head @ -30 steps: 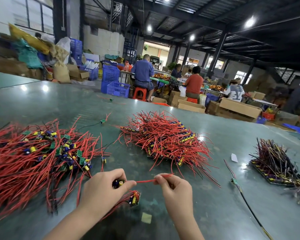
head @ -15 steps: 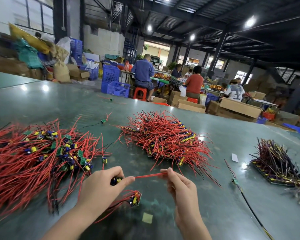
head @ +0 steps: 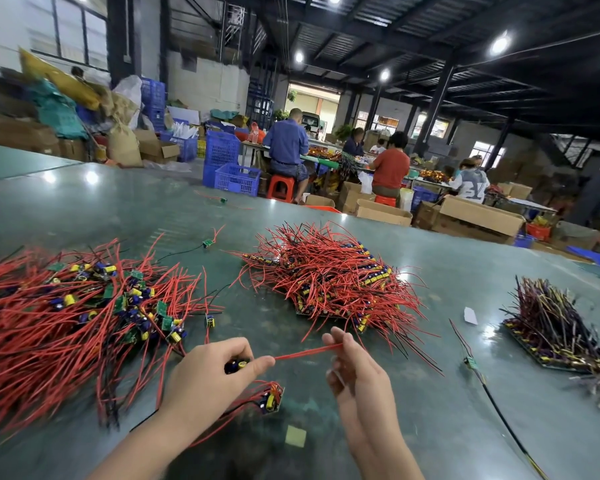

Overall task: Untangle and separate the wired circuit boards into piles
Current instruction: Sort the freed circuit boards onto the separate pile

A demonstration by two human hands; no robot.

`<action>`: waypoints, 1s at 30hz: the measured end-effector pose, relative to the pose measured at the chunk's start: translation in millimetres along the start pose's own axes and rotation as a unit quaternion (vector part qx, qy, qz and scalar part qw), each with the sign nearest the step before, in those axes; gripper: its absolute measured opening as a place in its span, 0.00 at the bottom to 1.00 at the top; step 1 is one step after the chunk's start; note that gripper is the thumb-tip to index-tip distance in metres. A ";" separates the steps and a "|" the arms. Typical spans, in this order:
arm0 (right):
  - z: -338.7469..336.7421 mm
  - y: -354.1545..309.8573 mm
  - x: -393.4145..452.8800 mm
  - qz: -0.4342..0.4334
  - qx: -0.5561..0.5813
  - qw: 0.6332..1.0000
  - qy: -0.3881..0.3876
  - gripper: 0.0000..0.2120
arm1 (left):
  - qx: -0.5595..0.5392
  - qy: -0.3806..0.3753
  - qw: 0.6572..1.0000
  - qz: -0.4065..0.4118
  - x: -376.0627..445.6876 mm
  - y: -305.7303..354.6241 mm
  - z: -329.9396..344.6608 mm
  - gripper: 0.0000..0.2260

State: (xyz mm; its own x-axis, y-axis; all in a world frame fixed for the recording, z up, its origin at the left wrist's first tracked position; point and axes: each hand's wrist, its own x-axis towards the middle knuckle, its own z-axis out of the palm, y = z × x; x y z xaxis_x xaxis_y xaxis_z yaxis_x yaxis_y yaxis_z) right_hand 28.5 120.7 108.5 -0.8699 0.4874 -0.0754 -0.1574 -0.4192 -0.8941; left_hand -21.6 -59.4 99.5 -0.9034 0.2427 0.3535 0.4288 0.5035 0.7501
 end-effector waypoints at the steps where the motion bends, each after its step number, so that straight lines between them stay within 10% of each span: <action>1: 1.2 0.8 0.5 0.011 0.026 1.000 0.003 0.10 | -0.018 -0.006 1.000 -0.002 0.5 -0.5 0.3 0.17; 13: -1.0 -0.2 -9.9 -0.224 -0.124 0.961 0.103 0.10 | -0.063 -0.041 0.997 0.002 3.7 -2.9 3.1 0.16; 20: 0.9 -3.8 -1.7 0.025 0.068 0.996 0.059 0.13 | -0.052 -0.050 0.997 -0.003 3.7 -3.1 1.1 0.16; 24: -1.1 -3.9 1.0 0.017 0.053 0.997 0.046 0.11 | -0.016 -0.060 0.998 0.008 0.0 2.0 -0.4 0.14; 30: 8.6 0.4 -4.4 -0.016 0.000 0.998 -0.059 0.21 | -0.431 -0.126 0.884 -0.129 5.3 12.1 -8.2 0.09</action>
State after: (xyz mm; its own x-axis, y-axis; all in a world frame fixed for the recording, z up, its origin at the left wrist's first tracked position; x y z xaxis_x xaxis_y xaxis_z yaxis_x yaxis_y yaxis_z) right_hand 28.3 111.8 112.3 -0.9133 0.4073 0.0056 -0.1858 -0.4042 -0.8956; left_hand -21.2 -58.8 115.0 -0.8948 0.4432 0.0545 -0.0513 -0.2233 0.9734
